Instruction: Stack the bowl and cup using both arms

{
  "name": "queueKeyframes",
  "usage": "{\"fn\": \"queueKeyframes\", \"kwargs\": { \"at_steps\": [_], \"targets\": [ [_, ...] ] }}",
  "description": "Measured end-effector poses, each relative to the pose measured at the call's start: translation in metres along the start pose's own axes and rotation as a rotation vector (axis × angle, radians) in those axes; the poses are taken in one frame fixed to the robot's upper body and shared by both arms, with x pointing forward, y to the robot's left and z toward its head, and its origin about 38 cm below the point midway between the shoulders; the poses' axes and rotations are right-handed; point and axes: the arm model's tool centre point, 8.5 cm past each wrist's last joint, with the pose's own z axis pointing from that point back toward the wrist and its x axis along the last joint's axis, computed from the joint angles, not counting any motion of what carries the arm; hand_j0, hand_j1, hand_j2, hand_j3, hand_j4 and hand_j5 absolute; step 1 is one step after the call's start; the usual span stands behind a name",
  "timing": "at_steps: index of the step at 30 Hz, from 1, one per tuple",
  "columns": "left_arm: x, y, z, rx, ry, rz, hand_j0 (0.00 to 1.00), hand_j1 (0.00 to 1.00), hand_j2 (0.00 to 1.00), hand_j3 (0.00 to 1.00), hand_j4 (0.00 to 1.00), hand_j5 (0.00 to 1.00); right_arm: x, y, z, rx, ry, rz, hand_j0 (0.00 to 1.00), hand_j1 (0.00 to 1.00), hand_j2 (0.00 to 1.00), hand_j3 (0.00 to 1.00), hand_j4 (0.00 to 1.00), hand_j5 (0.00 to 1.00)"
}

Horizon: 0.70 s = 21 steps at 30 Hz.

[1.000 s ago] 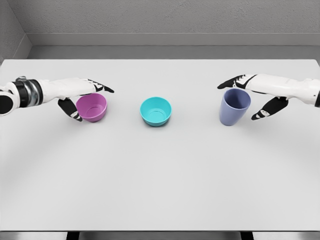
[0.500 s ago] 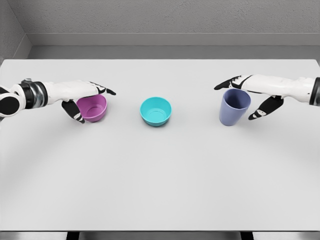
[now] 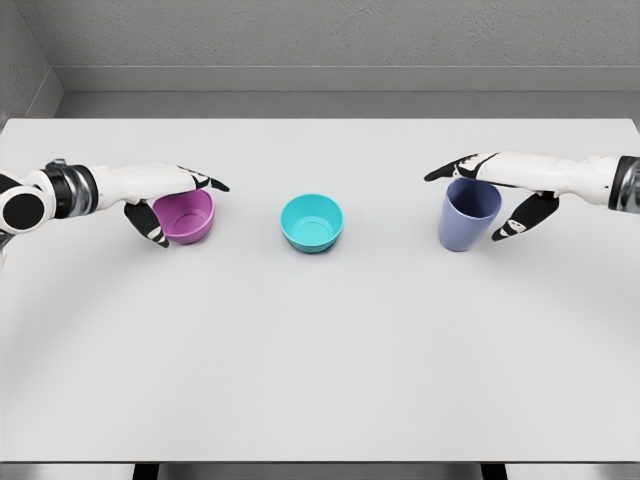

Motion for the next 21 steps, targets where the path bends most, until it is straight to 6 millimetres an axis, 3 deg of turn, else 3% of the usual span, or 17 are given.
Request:
{"fn": "queueKeyframes", "kwargs": {
  "at_steps": [21],
  "targets": [
    [-0.0028,-0.0042,-0.0057,-0.009,0.011,0.006,1.0,1.0,1.0,1.0,1.0,1.0,-0.0107,0.0029,-0.0053,-0.004,0.022,-0.019,1.0,1.0,1.0,1.0,1.0,1.0]
  ]
}}
